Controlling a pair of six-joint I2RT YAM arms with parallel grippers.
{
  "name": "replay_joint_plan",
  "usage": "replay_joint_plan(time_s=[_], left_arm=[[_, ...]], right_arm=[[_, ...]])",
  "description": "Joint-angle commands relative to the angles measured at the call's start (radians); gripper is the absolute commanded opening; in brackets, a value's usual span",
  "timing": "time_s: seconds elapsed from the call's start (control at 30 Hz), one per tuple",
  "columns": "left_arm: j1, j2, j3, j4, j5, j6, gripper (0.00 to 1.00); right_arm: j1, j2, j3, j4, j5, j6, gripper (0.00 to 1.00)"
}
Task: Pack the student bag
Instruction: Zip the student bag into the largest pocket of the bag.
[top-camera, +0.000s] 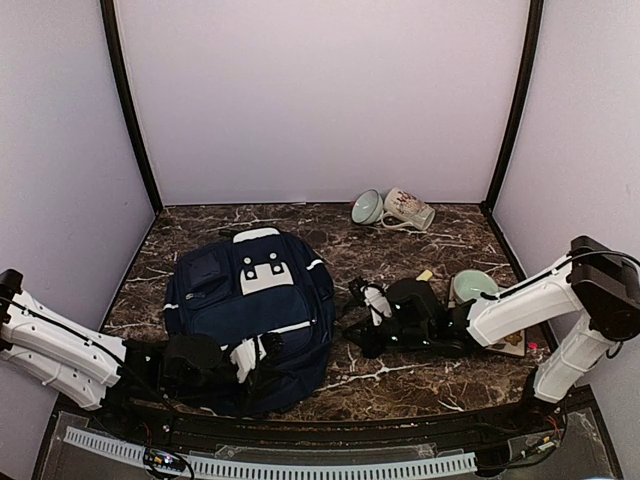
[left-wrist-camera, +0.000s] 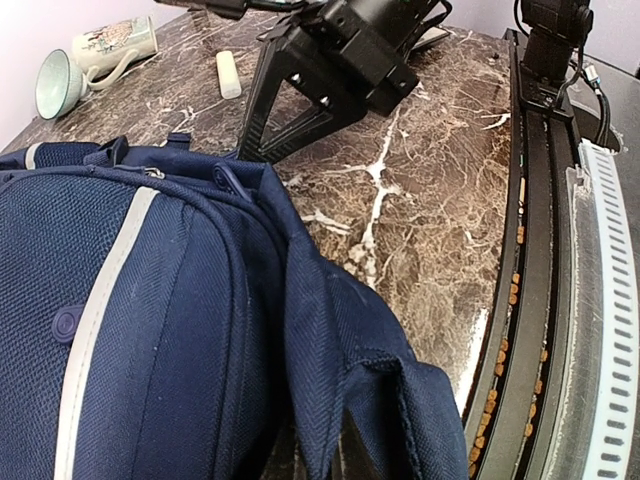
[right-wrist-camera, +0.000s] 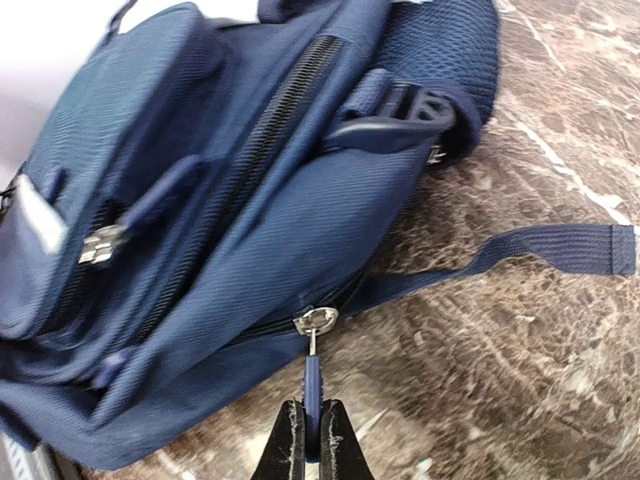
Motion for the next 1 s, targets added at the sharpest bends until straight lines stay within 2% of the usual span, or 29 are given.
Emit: replay_joint_plan(time_s=[0.0,0.33,0.47,0.57,0.67,0.73,0.87,0.97], left_arm=[[-0.009,0.017,0.023,0.075,0.018,-0.008,0.00],[-0.009,0.015,0.026,0.056,0.030,-0.015,0.00],[-0.008,0.016,0.029,0.046,0.034,-0.019,0.01],[-0.008,0.023,0.034,0.042,0.034,-0.018,0.10],[-0.009,0.036,0.053,0.013,0.024,-0.027,0.30],[-0.009,0.040,0.088,-0.046,-0.029,-0.067,0.39],[-0.019,0.026,0.187,-0.255,-0.169,-0.165,0.49],[-0.027,0.008,0.238,-0.357,-0.209,-0.211,0.51]], right_arm=[[0.042,-0.059,-0.020,0.022,-0.058,-0.018,0.00],[0.051,-0.031,0.027,-0.111,0.114,-0.001,0.00],[0.051,-0.064,0.028,-0.151,0.132,0.003,0.15],[0.051,-0.123,0.012,-0.179,0.150,0.008,0.26],[0.051,-0.193,-0.003,-0.221,0.193,0.017,0.36],[0.051,-0.231,-0.002,-0.246,0.213,0.019,0.43],[0.052,-0.280,0.017,-0.284,0.221,0.009,0.51],[0.051,-0.304,0.025,-0.272,0.212,-0.004,0.56]])
